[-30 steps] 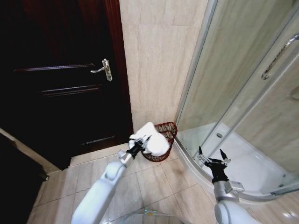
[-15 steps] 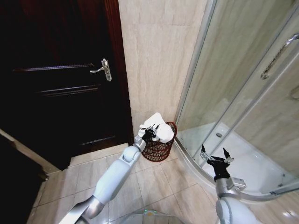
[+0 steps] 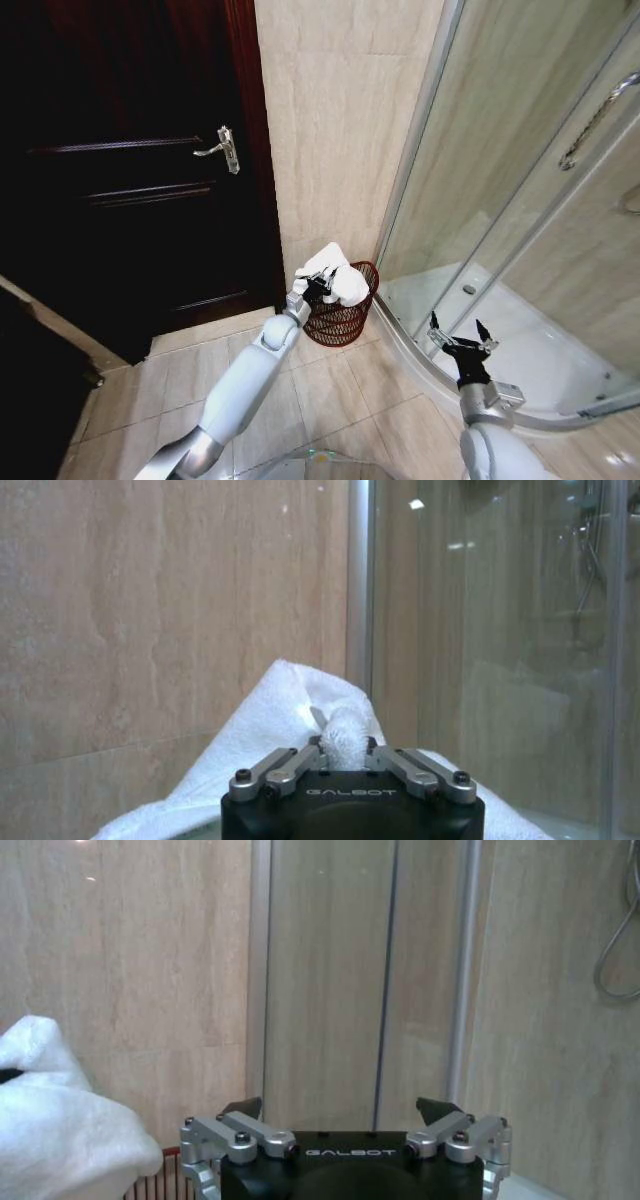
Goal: Discard the used towel into the hamper.
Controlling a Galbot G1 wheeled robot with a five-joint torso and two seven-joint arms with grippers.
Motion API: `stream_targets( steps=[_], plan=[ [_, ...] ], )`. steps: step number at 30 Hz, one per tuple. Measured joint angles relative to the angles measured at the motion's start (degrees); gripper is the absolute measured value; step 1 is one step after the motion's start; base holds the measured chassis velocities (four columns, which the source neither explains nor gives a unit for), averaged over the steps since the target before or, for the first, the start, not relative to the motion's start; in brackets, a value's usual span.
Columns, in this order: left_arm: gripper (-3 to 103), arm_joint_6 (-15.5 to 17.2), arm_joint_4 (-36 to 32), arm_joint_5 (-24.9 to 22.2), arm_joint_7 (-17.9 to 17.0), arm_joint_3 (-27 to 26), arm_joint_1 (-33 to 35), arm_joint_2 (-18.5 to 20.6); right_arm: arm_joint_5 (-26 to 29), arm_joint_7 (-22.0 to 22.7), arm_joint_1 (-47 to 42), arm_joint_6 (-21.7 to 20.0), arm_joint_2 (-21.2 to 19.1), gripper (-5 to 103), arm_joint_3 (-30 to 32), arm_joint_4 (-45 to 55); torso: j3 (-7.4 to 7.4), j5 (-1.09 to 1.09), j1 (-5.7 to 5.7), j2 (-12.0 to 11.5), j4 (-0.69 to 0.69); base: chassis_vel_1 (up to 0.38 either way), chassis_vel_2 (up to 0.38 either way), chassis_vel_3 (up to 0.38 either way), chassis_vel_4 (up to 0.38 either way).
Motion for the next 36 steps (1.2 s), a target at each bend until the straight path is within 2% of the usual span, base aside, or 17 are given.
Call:
stream_targets(
  steps=[11, 14, 16, 17, 20, 26, 36],
  plan=[
    [12, 1.08, -2.26, 0.52, -0.68, -0.39, 1.83, 0.32, 0.74, -0.29, -2.01, 1.81, -0.37, 100, 0.24, 0.00, 0.00, 0.00, 0.00, 0.00, -0.01, -0.021, -0.022, -0.020, -0.023],
    [12, 1.95, -2.55, 0.55, -2.07, -0.54, 1.98, 0.28, 0.75, -0.37, -2.45, 2.24, -0.33, 100, 0.23, 0.12, 0.00, 0.00, 0.00, 0.01, -0.01, -0.072, -0.072, -0.078, -0.066],
    [12, 3.10, -2.07, 1.06, -5.48, -0.05, 1.33, -0.25, 0.73, -0.44, -2.85, 2.58, -0.24, 100, 0.22, 0.36, 0.00, 0.00, 0.00, 0.01, -0.02, -0.044, -0.045, -0.071, -0.053],
    [12, 3.10, -2.07, 1.06, -5.48, -0.05, 1.33, -0.25, 0.73, -0.44, -2.85, 2.58, -0.24, 100, 0.22, 0.36, 0.00, 0.00, 0.00, 0.01, -0.02, -0.026, -0.031, -0.063, -0.053],
    [12, 3.18, 1.17, 3.69, -9.47, 1.09, -1.25, -1.38, 0.61, -0.47, -3.33, 3.21, 0.10, 100, 0.12, 0.51, 0.00, 0.00, 0.00, 0.00, -0.01, 0.000, 0.000, 0.000, 0.000],
    [12, 2.87, 7.73, 7.12, -12.85, 1.61, -5.95, -3.97, 0.59, -0.48, -4.34, 4.01, 0.36, 100, 0.39, 0.68, 0.00, 0.00, 0.00, 0.00, 0.00, 0.000, 0.000, 0.000, 0.000],
    [12, 2.13, 17.55, 8.80, -13.36, 2.57, -11.72, -7.74, 0.95, -0.50, -4.86, 4.68, 0.63, 100, 1.35, 0.24, 0.00, 0.00, 0.00, 0.00, -0.01, 0.000, 0.000, 0.000, 0.000]
  ],
)
